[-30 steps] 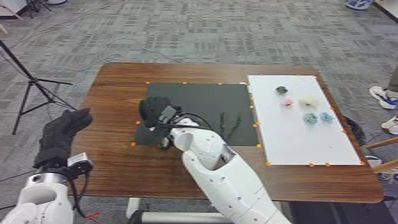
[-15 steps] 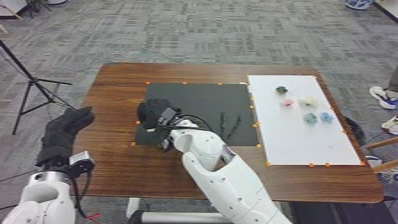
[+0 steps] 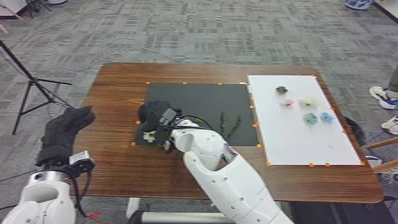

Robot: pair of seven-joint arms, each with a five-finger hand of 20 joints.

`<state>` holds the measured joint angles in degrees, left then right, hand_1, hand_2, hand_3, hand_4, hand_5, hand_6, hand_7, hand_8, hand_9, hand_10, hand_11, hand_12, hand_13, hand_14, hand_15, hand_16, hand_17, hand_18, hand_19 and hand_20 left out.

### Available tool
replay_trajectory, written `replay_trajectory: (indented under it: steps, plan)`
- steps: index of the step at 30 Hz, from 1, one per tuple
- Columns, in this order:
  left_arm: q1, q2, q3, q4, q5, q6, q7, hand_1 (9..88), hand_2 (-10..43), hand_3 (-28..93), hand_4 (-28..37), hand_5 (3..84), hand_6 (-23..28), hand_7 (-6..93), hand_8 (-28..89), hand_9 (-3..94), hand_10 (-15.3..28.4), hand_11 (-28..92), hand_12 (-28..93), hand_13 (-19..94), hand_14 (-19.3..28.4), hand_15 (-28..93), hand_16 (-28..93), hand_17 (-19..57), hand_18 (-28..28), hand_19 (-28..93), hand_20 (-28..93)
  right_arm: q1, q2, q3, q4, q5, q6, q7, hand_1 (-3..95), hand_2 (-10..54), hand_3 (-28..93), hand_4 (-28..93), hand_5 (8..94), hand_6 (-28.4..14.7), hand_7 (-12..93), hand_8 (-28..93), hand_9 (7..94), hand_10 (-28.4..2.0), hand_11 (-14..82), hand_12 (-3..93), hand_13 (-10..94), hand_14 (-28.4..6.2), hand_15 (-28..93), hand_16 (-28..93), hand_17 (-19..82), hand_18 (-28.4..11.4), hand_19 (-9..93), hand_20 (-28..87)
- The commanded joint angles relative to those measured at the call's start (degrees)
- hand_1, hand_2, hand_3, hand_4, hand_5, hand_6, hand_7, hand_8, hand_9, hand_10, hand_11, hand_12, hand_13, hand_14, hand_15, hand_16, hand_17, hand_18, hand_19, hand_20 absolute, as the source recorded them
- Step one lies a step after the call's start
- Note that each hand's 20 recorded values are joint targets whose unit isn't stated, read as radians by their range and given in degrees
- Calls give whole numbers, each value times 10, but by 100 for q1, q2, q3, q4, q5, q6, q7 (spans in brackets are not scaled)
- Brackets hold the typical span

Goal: Arrange flowers

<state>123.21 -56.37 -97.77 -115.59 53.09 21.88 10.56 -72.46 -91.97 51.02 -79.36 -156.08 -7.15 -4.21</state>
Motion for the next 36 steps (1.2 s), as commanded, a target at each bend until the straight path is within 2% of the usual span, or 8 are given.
replay_trajectory:
  steps: [1, 5, 12, 18, 23, 25, 28, 36]
  plan:
    - [52, -53, -33, -66, 19, -67, -70, 208, 171, 676, -283, 504, 36, 172, -71, 493, 138, 223, 130, 379, 170, 215, -12, 46, 88, 66, 132, 146, 143, -46, -105, 178, 87, 83, 472, -95, 652, -164, 605, -3, 254, 36, 687, -109, 129, 149, 908, -6, 627, 318, 610, -158, 932, 630]
    - [106, -40, -86, -91, 33, -57, -86, 208, 171, 675, -283, 504, 37, 172, -71, 492, 138, 223, 130, 378, 170, 214, -12, 46, 88, 67, 132, 443, 524, -255, -380, 584, 208, 263, 459, -95, 660, -163, 600, -3, 249, 12, 681, -112, 127, 150, 903, -6, 626, 319, 603, -161, 932, 629]
    - [246, -23, -217, -186, 32, -4, -89, 208, 170, 675, -283, 504, 36, 171, -70, 492, 139, 223, 130, 378, 171, 215, -12, 47, 87, 65, 131, 874, 1478, -193, -1419, 1657, 505, 613, 433, -95, 673, -156, 587, -3, 254, -83, 659, -113, 123, 155, 880, -15, 629, 319, 581, -166, 932, 621]
    - [233, -18, -207, -193, 29, 31, -113, 208, 169, 676, -283, 506, 36, 174, -72, 494, 138, 225, 130, 380, 170, 215, -12, 47, 87, 66, 132, 816, 2436, 545, -2154, 1811, 607, 596, 396, -95, 677, -159, 549, -11, 244, -93, 595, -135, 113, 168, 717, -96, 594, 292, 398, -219, 854, 502]
    - [202, -35, -196, -198, 49, 91, -90, 208, 169, 675, -283, 505, 36, 174, -72, 492, 139, 224, 130, 379, 171, 216, -13, 47, 87, 66, 132, 294, 3286, 1547, -2606, 1808, 32, 588, 339, -95, 690, -192, 483, -19, 232, -88, 508, -147, 94, 181, 613, -131, 571, 284, 307, -230, 761, 510]
    - [336, -58, -255, -256, 18, 83, -32, 208, 168, 676, -283, 506, 36, 173, -72, 492, 139, 224, 130, 379, 171, 216, -13, 47, 88, 66, 132, -106, 3613, 1933, -2817, 1871, 60, 724, 318, -95, 687, -201, 468, -24, 221, -86, 489, -152, 88, 185, 594, -138, 571, 283, 297, -232, 751, 514]
    - [388, -85, -270, -274, 24, 73, -33, 208, 168, 676, -283, 506, 36, 172, -72, 493, 138, 225, 130, 379, 171, 216, -13, 47, 87, 66, 132, -574, 3896, 2384, -2811, 1908, 257, 953, 294, -95, 711, -221, 468, -26, 214, -79, 490, -154, 90, 194, 592, -140, 573, 278, 296, -233, 746, 524]
    - [469, -154, -262, -303, 20, 61, 19, 208, 168, 676, -283, 507, 36, 173, -71, 495, 138, 225, 130, 379, 172, 216, -13, 47, 87, 65, 132, -1276, 4046, 2970, -2252, 1620, 615, 1481, 308, -95, 711, -232, 532, -33, 228, -73, 586, -158, 207, 231, 638, -131, 595, 284, 332, -236, 783, 536]
